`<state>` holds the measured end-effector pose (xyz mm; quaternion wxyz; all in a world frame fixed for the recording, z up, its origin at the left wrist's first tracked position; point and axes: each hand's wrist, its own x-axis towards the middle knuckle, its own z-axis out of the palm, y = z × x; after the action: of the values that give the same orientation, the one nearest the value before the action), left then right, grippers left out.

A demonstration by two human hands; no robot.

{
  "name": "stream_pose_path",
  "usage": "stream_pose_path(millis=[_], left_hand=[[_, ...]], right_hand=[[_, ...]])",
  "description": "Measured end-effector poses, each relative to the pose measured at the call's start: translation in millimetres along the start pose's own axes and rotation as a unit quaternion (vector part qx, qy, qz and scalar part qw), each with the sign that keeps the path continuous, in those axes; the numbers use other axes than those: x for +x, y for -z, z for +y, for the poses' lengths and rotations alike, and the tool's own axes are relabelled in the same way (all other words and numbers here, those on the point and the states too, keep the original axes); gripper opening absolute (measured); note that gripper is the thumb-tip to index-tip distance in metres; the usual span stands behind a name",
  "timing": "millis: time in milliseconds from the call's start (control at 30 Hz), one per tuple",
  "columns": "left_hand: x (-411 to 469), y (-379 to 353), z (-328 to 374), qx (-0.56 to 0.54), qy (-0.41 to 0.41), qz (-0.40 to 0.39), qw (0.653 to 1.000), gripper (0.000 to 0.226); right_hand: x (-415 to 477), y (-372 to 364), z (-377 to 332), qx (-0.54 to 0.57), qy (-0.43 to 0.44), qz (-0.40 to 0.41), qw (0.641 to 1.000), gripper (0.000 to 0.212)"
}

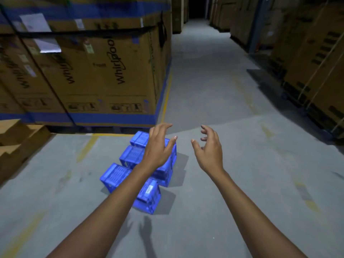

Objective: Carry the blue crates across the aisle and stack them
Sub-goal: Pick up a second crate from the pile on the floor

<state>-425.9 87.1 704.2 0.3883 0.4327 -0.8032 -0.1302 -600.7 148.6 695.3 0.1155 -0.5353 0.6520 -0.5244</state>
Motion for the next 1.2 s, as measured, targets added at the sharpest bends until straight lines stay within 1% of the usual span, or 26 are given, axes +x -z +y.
stream_pose_path(millis=[133,233,333,467,633,900,1067,1200], left_hand=[[-10.4,48.2,-58.5,0.015,0.019,0.002,1.0,0.045],[-17.2,67.2,-93.6,0.026,0.03,0.0,0.999,0.039],[-21.9,76.1,-122.3,0.031,0.054,0.003,0.998,0.039],[-25.3,77.5,-151.9,0.043,0.07,-0.017,0.996,0.042],[-16.9,78.7,-188.6,0.065,0.085,-0.028,0.994,0.037],[0.9,87.9,-216.9,0.076,0.082,-0.042,0.993,0.038],[15.5,100.9,-230.4,0.067,0.058,-0.041,0.995,0.038],[17.4,115.3,-244.0,0.049,0.014,-0.045,0.998,0.036]], right_hand=[[-19.3,-69.7,-30.4,-0.025,0.021,-0.053,0.998,0.056],[-20.9,-102.9,-37.7,-0.041,0.02,-0.065,0.997,0.054],[-18.6,-131.4,-38.1,-0.054,0.016,-0.087,0.995,0.054],[-15.2,-165.2,-33.0,-0.062,0.03,-0.117,0.991,0.055],[-2.5,-201.1,-24.8,-0.064,0.021,-0.133,0.989,0.063],[15.1,-228.7,-30.5,-0.069,0.007,-0.128,0.989,0.069],[22.1,-236.2,-43.9,-0.087,0.004,-0.103,0.991,0.067],[13.3,-249.4,-59.2,-0.108,0.001,-0.077,0.991,0.065]])
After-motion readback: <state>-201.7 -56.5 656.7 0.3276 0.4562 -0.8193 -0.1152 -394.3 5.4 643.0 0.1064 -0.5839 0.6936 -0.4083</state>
